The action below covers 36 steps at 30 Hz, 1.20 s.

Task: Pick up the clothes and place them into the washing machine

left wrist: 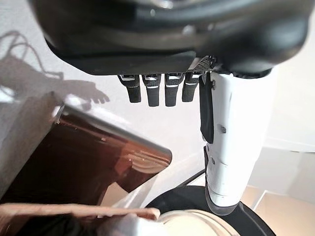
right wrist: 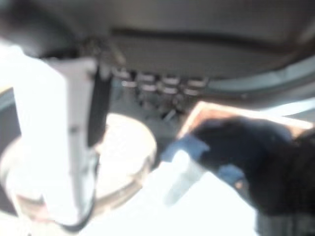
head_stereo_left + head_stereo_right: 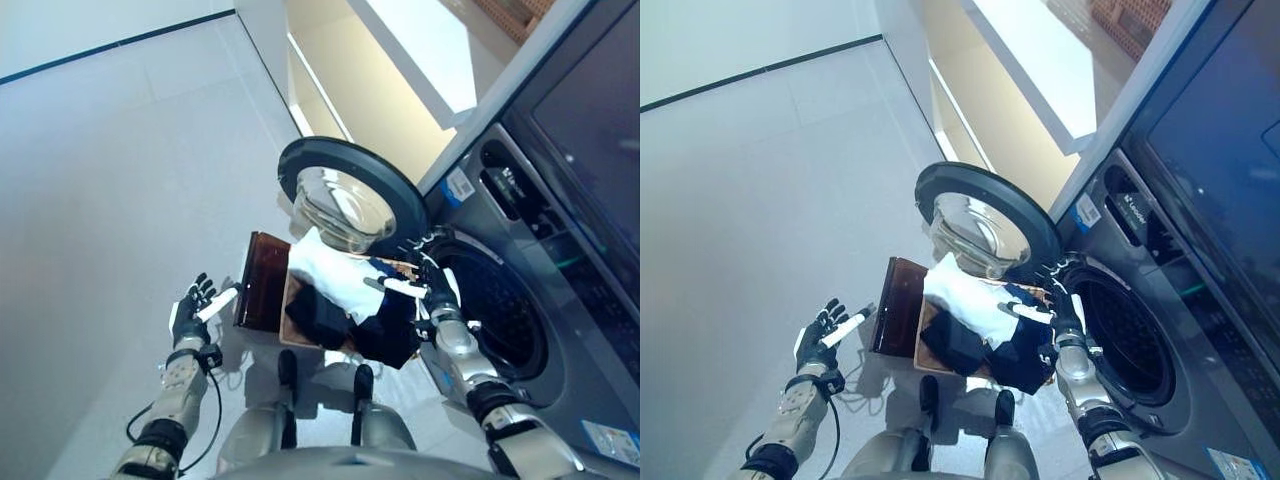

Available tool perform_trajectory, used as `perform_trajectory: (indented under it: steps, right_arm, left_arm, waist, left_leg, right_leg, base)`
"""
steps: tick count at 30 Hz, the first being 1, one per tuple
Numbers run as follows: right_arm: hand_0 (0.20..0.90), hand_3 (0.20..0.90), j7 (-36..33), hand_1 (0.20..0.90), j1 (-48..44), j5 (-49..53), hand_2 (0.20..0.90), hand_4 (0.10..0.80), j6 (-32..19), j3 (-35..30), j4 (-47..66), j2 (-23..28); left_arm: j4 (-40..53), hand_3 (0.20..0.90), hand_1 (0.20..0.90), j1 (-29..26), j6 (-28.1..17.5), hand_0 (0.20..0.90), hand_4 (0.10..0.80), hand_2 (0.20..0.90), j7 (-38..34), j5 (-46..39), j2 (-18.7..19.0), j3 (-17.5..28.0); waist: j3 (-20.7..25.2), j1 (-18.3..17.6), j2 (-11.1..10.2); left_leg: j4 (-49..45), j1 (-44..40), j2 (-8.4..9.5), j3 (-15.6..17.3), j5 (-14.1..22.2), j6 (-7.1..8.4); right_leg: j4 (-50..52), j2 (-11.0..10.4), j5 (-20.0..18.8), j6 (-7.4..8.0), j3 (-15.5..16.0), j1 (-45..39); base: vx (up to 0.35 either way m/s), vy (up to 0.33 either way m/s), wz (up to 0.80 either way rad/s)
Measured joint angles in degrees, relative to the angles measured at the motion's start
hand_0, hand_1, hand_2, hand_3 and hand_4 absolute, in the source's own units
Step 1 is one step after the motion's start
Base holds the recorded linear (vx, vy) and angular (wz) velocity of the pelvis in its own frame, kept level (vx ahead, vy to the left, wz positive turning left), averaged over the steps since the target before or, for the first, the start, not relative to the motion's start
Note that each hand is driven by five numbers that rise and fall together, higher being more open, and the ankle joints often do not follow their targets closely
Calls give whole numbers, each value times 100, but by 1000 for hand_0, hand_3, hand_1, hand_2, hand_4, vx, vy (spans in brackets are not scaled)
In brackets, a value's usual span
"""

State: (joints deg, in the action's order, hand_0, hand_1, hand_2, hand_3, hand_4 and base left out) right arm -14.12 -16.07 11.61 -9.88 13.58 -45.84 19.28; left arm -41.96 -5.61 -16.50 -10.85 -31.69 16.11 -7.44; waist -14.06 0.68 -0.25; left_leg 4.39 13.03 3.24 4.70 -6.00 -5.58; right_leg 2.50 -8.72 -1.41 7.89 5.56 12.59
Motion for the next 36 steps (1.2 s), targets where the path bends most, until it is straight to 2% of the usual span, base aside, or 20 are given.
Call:
perform_trajectory:
  steps: [3,4,5,6,9,19,24,29,36]
  right_arm:
    - [900,900,5,900,11,-62,900,800,33,107,-8,-4]
    - [900,900,-8,900,-19,-131,900,800,35,144,-2,6]
    - [900,900,-59,900,-67,-296,900,800,36,252,4,61]
    - [900,900,-96,900,-108,-499,900,800,55,314,6,128]
    - [900,900,-213,900,-356,-1057,900,800,161,511,5,281]
    - [900,900,-488,900,-1872,-2620,900,800,376,1585,-347,254]
    - [900,900,-596,900,-2268,-2921,900,800,619,1791,-568,232]
    - [900,900,-674,900,-2555,-3040,900,800,652,1825,-754,199]
    - [900,900,-1084,900,-2759,-3208,900,800,696,1925,-767,192]
  left_arm:
    - [18,900,900,-28,-9,900,800,900,-70,0,-7,-1]
    - [53,900,900,-33,-9,900,800,900,-84,0,-7,-1]
    - [143,900,900,-57,-25,900,800,900,-129,0,-9,0]
    - [156,900,900,-144,-34,900,800,900,-161,2,-32,-15]
    - [177,900,900,-389,-37,900,800,900,-196,1,-61,-15]
    - [199,900,900,-1021,-182,900,800,900,-543,-4,-59,-25]
    - [202,900,900,-1139,-223,900,800,900,-595,-6,-64,-75]
    - [230,900,900,-1196,-243,900,800,900,-680,-26,-82,-277]
    - [337,900,900,-1252,-262,900,800,900,-772,-30,-94,-283]
  waist:
    - [-97,14,-3]
    - [-181,33,-20]
    - [-233,30,-46]
    - [-246,-7,-44]
    - [-487,6,-42]
    - [-733,163,15]
    - [-817,241,75]
    - [-843,328,94]
    - [-929,322,98]
  left_leg:
    - [-12,75,-37,4,-31,24]
    - [-51,105,-48,-60,-75,10]
    - [-110,226,-50,-297,-75,24]
    - [-96,374,-52,-414,-114,86]
    - [9,458,-88,-474,-223,120]
    - [6,899,-108,-436,-250,125]
    - [-8,1067,-97,-439,-262,128]
    - [-14,1265,-93,-429,-263,129]
    - [-26,1546,-90,-445,-274,137]
  right_leg:
    - [-194,71,-134,-58,12,-26]
    - [-236,103,-141,-63,19,-18]
    - [-358,124,-212,-81,51,-9]
    - [-583,152,-344,-111,181,-10]
    - [-723,183,-444,-142,289,12]
    - [-722,197,-465,-172,268,487]
    - [-721,190,-471,-174,270,642]
    - [-721,186,-472,-171,275,842]
    - [-721,194,-494,-160,282,1113]
  base:
    - [-32,-86,4]
    - [-27,-90,26]
    - [-40,-61,33]
    - [-40,-33,26]
    - [-29,-2,2]
    - [-38,16,-4]
    - [-13,12,-1]
    - [0,1,1]
    - [1,-1,1]
